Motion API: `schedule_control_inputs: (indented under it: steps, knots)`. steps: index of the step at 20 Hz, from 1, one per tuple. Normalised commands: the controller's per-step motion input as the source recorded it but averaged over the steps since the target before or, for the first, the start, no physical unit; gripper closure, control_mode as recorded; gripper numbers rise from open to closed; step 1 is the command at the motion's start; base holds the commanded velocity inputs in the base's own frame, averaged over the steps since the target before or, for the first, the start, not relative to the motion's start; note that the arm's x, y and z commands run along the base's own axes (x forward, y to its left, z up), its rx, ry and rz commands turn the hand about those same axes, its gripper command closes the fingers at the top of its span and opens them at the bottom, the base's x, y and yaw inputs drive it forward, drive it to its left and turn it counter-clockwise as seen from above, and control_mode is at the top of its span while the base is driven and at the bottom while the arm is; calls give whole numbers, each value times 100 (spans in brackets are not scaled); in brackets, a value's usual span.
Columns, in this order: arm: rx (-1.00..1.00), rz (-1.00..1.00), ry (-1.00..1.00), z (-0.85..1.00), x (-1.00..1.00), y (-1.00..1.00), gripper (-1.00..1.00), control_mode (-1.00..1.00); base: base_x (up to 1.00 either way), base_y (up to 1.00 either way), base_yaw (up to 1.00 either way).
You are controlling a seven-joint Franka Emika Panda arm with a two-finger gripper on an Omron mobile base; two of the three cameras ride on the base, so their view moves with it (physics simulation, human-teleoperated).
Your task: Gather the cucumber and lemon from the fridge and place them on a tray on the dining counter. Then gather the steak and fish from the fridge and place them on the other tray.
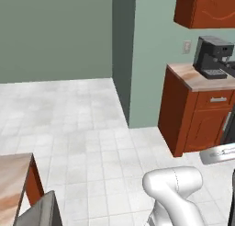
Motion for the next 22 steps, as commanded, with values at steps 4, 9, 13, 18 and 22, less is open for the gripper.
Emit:
schedule_control_inputs:
  steps: [4, 9, 13, 18, 22]
  knots:
    - [0, 0, 0, 0, 0, 0, -100, 100, -49, 23, -60]
    - [0, 0, 0, 0, 0, 0, -100, 100, -43, 6, -64]
    - [0, 0, 0, 0, 0, 0, -100, 100, -37, 7, -67]
    - [0, 0, 0, 0, 0, 0, -100, 100, -38, 5, -67]
    - [0, 0, 0, 0, 0, 0, -100, 100, -39, 2, -66]
